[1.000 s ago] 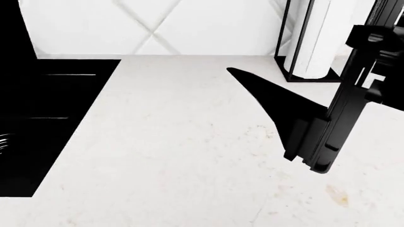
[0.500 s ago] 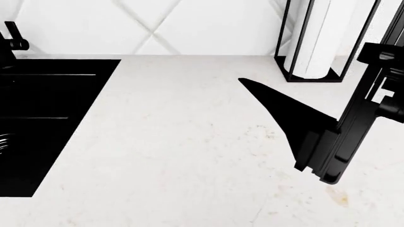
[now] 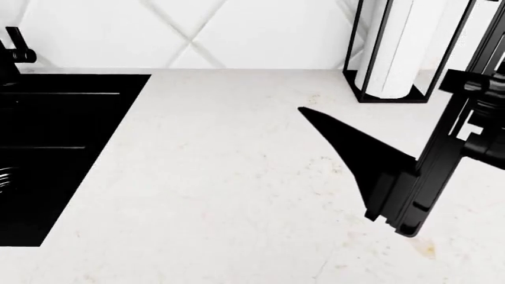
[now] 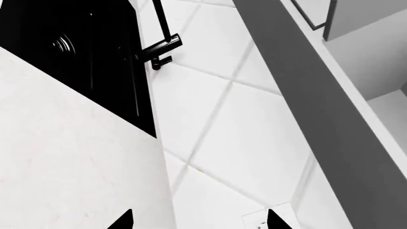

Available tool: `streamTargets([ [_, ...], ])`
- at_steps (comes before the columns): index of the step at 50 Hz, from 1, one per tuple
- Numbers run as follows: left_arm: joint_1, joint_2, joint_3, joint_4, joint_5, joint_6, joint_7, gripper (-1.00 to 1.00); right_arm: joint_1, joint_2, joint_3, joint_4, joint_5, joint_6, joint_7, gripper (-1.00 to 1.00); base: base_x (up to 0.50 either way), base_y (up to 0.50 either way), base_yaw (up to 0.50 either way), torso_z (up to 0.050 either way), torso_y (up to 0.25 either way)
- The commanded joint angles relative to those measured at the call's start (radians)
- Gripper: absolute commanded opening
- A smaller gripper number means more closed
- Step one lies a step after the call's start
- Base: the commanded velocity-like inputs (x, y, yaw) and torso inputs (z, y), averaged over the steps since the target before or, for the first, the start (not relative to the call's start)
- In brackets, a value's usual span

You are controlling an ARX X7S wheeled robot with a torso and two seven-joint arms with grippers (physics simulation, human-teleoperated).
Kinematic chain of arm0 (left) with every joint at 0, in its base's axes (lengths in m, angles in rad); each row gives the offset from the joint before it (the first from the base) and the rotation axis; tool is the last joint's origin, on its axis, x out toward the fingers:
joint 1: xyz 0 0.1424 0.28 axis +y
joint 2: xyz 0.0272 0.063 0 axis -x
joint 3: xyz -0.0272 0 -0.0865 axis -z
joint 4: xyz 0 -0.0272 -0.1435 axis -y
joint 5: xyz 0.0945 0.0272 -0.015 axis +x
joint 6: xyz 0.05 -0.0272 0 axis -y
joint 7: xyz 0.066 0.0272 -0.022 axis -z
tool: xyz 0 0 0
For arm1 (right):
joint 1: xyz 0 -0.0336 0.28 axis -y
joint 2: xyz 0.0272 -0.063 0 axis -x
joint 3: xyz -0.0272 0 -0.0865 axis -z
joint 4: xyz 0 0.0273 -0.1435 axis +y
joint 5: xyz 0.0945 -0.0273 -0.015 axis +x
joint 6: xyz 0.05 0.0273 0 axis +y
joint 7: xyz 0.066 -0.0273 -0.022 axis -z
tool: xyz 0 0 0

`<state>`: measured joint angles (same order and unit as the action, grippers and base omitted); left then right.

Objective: Pick the banana, garlic from the counter and place them in the cabinet. Then close the cabinet.

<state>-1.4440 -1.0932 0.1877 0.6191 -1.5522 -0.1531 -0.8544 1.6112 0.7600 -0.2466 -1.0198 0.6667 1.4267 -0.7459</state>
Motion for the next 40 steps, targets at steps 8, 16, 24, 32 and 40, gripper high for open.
streamTargets([
  [8, -0.351, 0.206, 0.238, -0.168, 0.047, -0.242, 0.154, 1.00, -0.022, 0.015, 0.010, -0.004, 0.051, -0.012, 0.049, 1.00, 0.00, 0.00, 0.00, 0.000, 0.000],
  [16, -0.458, 0.287, 0.317, -0.220, 0.087, -0.321, 0.234, 1.00, -0.044, 0.028, 0.013, -0.005, 0.071, -0.029, 0.073, 1.00, 0.00, 0.00, 0.00, 0.000, 0.000],
  [24, -0.536, 0.359, 0.384, -0.282, 0.129, -0.379, 0.322, 1.00, -0.056, 0.042, 0.025, -0.006, 0.101, -0.035, 0.096, 1.00, 0.00, 0.00, 0.00, 0.000, 0.000],
  [32, -0.583, 0.421, 0.425, -0.323, 0.152, -0.407, 0.370, 1.00, -0.091, 0.071, 0.027, -0.008, 0.120, -0.063, 0.119, 1.00, 0.00, 0.00, 0.00, 0.000, 0.000],
  [40, -0.636, 0.486, 0.465, -0.393, 0.193, -0.428, 0.419, 1.00, -0.146, 0.120, 0.033, -0.008, 0.130, -0.099, 0.143, 1.00, 0.00, 0.00, 0.00, 0.003, 0.000],
])
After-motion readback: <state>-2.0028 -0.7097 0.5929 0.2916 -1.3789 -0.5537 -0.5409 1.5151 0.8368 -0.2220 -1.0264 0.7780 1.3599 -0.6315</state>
